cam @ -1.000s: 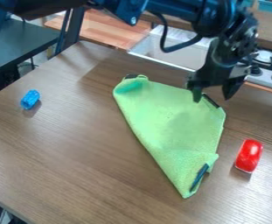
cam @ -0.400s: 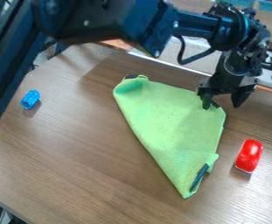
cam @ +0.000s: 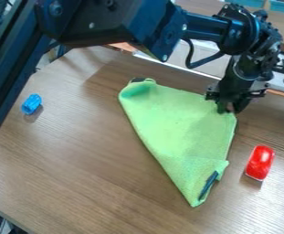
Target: Unfold the cloth from top right to bottom left
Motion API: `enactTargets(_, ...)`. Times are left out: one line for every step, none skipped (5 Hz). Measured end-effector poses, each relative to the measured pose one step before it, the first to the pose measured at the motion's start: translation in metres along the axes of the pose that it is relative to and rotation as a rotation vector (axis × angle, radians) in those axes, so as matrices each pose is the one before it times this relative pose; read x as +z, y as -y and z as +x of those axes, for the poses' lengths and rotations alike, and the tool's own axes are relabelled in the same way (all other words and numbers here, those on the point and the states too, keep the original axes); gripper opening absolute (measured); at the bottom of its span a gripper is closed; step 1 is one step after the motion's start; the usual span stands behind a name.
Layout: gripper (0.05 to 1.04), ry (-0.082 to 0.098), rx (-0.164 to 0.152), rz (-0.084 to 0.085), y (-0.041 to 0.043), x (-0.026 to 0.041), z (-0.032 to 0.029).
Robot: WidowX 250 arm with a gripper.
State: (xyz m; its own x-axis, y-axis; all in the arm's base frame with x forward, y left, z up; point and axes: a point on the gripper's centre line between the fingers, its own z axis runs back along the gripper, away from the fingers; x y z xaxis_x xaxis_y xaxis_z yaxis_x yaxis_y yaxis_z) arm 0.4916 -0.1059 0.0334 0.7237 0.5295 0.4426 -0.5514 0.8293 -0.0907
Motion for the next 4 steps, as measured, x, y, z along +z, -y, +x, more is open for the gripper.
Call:
enactTargets(0.159,-0.0085,-0.0202,-0.0127,0.00056,-0.00306,-0.00387)
enactTargets(0.06,-0.007,-0.0135,-0.0148,0.0,-0.00083,-0.00262)
enactTargets(0.049,-0.0097,-0.0186,-0.0589,0.00352,0.01138,-0.0038)
enactTargets(0.049,0.0303,0.0066,-0.1055,0.00914,0.03068,0.00682)
